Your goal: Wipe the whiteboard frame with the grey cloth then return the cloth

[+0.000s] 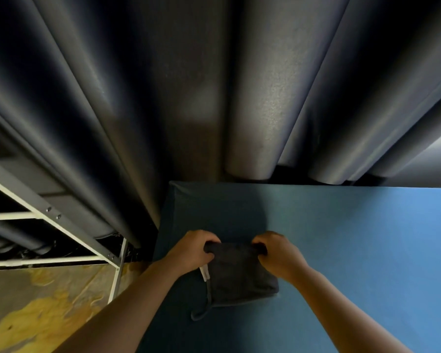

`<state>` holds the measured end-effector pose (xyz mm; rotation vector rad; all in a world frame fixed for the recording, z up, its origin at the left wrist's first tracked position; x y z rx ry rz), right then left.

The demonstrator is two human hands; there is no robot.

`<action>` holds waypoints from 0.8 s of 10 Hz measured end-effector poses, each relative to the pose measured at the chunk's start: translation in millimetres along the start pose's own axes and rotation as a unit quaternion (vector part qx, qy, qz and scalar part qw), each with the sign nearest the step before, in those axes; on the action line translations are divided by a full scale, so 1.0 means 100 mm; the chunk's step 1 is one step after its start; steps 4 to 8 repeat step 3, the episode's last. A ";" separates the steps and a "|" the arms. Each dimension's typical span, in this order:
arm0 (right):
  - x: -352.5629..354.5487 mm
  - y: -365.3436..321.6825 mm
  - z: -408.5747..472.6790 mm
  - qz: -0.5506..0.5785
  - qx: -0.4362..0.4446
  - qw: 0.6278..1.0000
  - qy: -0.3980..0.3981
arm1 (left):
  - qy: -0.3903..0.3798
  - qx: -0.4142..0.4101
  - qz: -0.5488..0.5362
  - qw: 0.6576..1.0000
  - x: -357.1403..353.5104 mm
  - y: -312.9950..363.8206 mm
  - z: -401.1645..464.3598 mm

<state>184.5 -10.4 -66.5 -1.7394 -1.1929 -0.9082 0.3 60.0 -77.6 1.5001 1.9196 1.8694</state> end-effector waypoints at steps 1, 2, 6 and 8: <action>0.02 0.00 0.02 -0.003 0.001 1.000 -0.003 | -0.009 0.002 0.000 1.000 0.00 -0.04 0.03; 0.13 0.00 0.03 -0.011 0.002 1.000 -0.004 | -0.013 0.014 -0.002 1.000 0.05 0.00 0.06; 0.22 0.00 0.02 -0.016 -0.013 1.000 0.002 | 0.008 0.044 -0.022 0.999 0.13 0.02 0.05; 0.22 0.00 0.02 -0.016 -0.013 1.000 0.002 | 0.008 0.044 -0.022 0.999 0.13 0.02 0.05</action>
Point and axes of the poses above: each hand's wrist, its own z-axis towards the middle knuckle, its own x-axis out of the back of the hand, y = z × x, the point moved 4 cm from there along z, towards the middle knuckle, and after that the axes turned 12 degrees about -z, right-handed, at the moved point
